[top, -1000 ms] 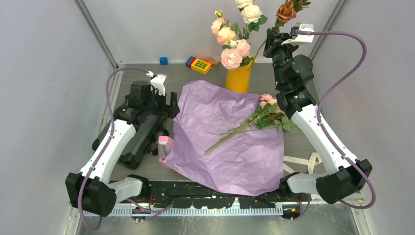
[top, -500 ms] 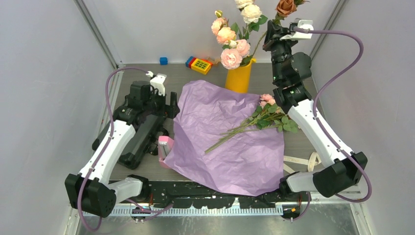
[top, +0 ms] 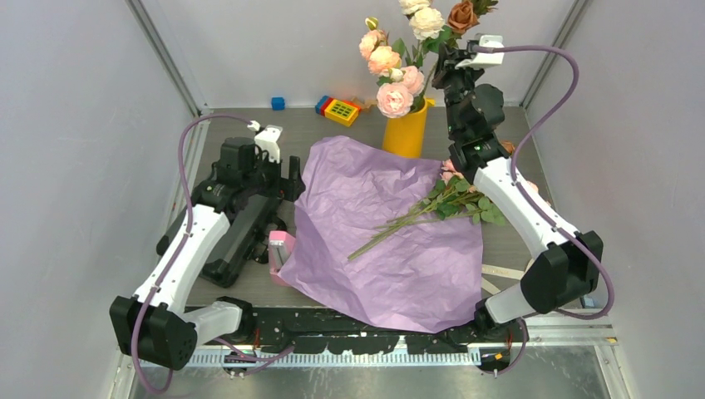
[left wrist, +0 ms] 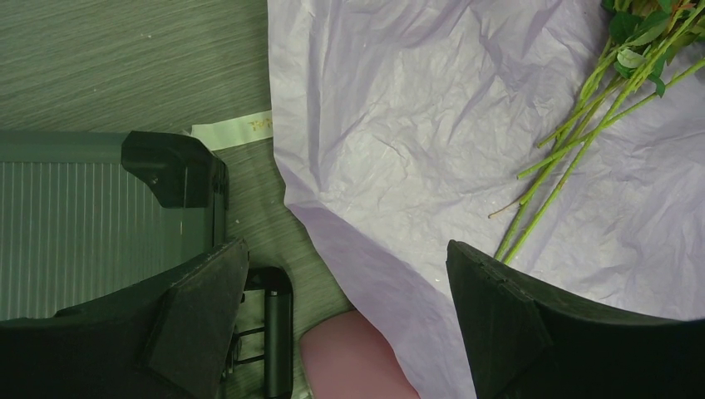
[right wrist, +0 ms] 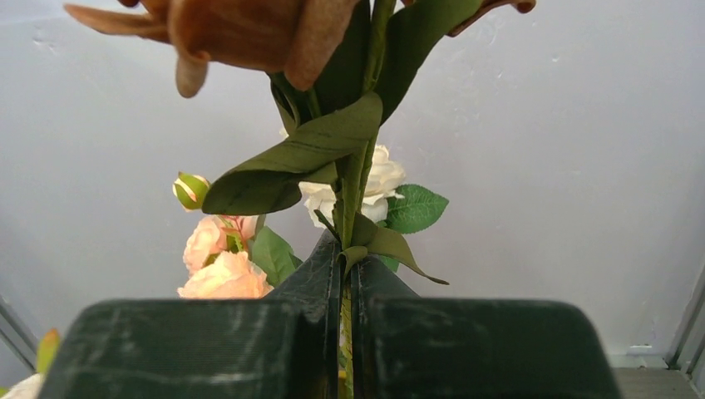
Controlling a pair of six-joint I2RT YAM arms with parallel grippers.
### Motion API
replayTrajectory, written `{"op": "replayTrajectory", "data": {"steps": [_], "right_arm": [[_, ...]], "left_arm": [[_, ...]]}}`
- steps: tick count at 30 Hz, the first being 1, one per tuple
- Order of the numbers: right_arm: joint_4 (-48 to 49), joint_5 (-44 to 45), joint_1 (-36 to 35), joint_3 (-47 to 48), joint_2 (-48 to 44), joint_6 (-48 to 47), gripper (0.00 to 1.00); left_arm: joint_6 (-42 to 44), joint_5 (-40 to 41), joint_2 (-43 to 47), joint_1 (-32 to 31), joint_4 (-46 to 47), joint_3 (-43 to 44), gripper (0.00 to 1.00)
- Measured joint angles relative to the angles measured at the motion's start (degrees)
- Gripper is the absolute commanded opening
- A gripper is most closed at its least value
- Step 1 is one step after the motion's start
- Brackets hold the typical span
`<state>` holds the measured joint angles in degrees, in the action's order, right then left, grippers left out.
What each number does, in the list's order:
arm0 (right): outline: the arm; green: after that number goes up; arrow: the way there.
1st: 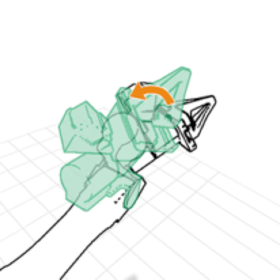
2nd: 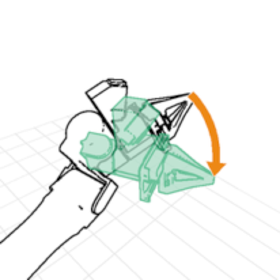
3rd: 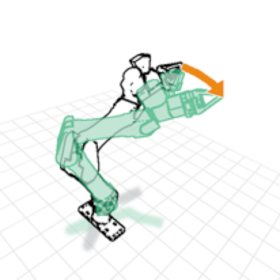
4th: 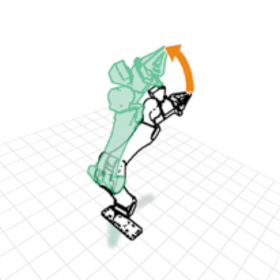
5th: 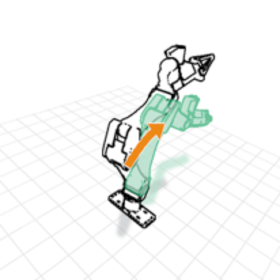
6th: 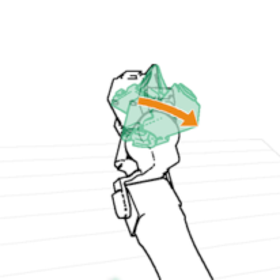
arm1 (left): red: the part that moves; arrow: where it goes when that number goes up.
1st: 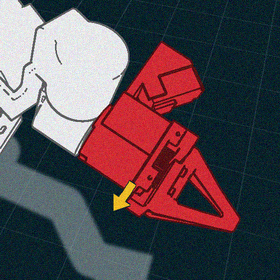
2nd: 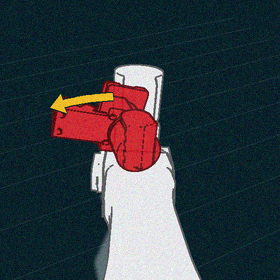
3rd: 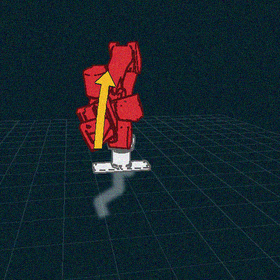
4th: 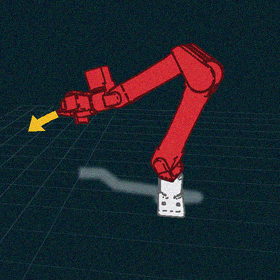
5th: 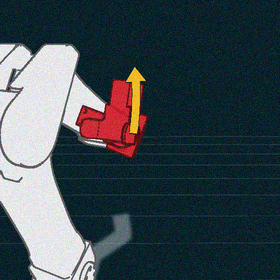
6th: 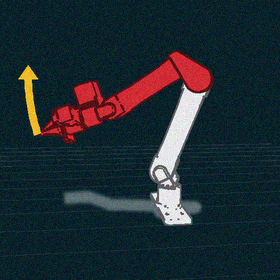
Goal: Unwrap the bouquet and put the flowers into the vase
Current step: Insert the fake flower into the vase.
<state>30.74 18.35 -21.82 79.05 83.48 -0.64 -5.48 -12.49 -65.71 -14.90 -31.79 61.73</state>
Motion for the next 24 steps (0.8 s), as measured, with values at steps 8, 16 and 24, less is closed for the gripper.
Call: {"op": "replayTrajectory", "data": {"steps": [8,16,24], "right_arm": [[-2.3,0.0,0.0,-1.4,2.3,-0.5,0.0],[-4.5,-1.1,0.1,-3.8,3.2,1.5,0.0],[-8.1,-2.7,0.1,-5.1,7.0,4.5,0.0]], "left_arm": [[0.0,0.0,0.1,0.0,0.0,0.0,0.92],[0.0,-0.1,0.1,0.0,0.0,0.0,0.92],[0.0,-0.1,0.1,0.0,0.0,0.0,0.92]]}}
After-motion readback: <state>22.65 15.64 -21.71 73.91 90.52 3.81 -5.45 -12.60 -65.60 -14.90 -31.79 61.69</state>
